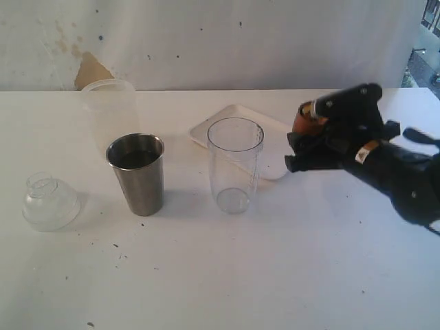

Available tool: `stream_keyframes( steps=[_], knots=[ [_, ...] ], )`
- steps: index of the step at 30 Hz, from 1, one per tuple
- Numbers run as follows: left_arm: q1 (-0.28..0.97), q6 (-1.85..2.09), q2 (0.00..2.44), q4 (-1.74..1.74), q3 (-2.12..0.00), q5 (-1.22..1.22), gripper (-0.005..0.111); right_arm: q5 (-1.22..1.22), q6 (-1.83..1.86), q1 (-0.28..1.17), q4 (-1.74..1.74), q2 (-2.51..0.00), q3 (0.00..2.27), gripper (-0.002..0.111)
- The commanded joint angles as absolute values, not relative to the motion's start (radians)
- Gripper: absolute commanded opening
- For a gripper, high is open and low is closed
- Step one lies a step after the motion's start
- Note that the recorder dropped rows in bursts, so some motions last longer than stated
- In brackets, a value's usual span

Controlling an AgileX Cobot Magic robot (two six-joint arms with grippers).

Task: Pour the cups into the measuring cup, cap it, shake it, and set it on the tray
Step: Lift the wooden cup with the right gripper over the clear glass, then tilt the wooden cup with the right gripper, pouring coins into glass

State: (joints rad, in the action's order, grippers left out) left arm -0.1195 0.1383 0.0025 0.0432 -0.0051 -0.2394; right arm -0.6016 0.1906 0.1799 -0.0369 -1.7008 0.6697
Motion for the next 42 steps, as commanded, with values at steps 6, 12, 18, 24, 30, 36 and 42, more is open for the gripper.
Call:
stream_keyframes(
  steps=[6,12,18,24,30,36,42],
  knots=[
    [-0.116,0.135,0.000,0.052,0.000,-0.233,0.001,-0.164,0.307,0.179,0.218,-1.568,0.935,0.000],
    [-0.116,0.135,0.000,0.052,0.000,-0.233,0.001,-0.131,0.345,0.208,0.335,-1.580,0.997,0.000],
    [-0.116,0.135,0.000,0.052,0.000,-0.233,0.001,-0.128,0.537,0.256,0.335,-1.627,1.036,0.000],
    [-0.116,0.135,0.000,0.052,0.000,-0.233,0.001,-0.144,0.634,0.269,0.335,-1.645,1.036,0.000],
    [-0.116,0.135,0.000,0.052,0.000,-0.233,0.001,-0.167,0.796,0.271,0.335,-1.647,1.043,0.000],
    [-0.116,0.135,0.000,0.052,0.000,-0.233,0.001,-0.162,0.939,0.271,0.335,-1.647,1.047,0.000],
    [-0.116,0.135,0.000,0.052,0.000,-0.233,0.001,-0.174,1.047,0.271,0.335,-1.647,1.047,0.000]
  ],
)
